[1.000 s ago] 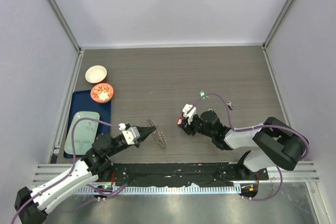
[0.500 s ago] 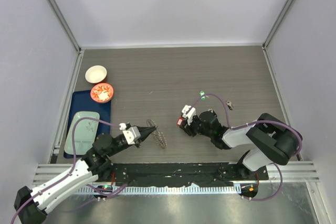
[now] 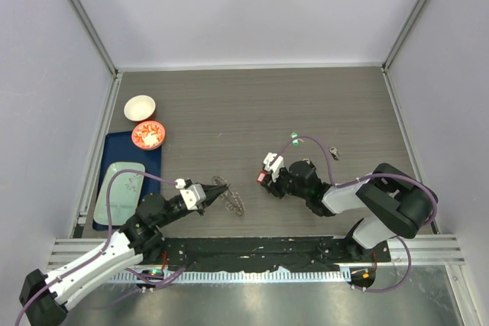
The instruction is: Put the keys on the keyring
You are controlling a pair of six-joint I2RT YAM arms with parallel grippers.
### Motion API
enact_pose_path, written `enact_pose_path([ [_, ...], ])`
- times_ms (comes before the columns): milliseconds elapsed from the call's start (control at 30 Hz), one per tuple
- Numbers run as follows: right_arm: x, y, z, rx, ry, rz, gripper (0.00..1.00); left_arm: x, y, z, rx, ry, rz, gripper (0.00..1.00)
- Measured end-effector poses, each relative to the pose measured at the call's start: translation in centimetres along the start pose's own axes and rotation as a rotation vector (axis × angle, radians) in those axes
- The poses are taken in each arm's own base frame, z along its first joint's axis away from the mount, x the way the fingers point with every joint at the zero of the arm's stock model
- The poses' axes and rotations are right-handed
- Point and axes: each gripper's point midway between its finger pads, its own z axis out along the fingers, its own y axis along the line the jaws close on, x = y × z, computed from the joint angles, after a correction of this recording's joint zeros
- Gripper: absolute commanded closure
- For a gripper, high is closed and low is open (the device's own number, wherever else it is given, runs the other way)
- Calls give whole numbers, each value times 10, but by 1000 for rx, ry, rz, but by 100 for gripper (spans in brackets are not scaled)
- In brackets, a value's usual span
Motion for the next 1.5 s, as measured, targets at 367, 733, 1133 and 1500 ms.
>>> enact_pose_path([
  [367, -1, -1, 2, -1, 1, -7, 99, 0, -1, 0, 4, 1, 0, 100],
  [733, -70, -6, -21, 6, -55, -16, 99, -7, -2, 2, 17, -12, -5, 100],
  [1133, -153, -7, -74, 9, -100, -22, 99, -84, 13, 37, 49, -42, 15, 100],
  [1500, -151, 3, -105, -18, -69, -73, 99, -108, -6, 62, 294, 90, 97, 100],
])
